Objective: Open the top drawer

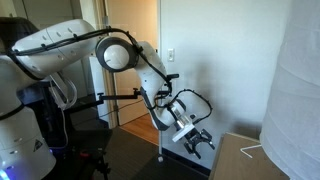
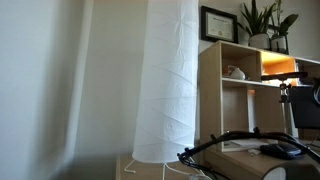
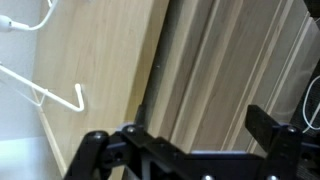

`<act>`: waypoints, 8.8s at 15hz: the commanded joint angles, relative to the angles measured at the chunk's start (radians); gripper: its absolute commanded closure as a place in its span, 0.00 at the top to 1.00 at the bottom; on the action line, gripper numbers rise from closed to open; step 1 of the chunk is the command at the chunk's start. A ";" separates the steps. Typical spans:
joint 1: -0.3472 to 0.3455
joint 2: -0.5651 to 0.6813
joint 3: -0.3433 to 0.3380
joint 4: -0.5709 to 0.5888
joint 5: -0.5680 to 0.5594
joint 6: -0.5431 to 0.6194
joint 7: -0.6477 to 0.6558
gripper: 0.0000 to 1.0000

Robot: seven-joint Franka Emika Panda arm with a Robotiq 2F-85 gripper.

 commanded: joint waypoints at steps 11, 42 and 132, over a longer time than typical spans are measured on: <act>-0.002 0.017 0.004 0.014 0.001 -0.003 -0.004 1.00; -0.010 0.027 0.003 0.027 -0.002 0.011 -0.018 1.00; -0.001 0.198 0.002 0.333 0.225 -0.028 -0.410 1.00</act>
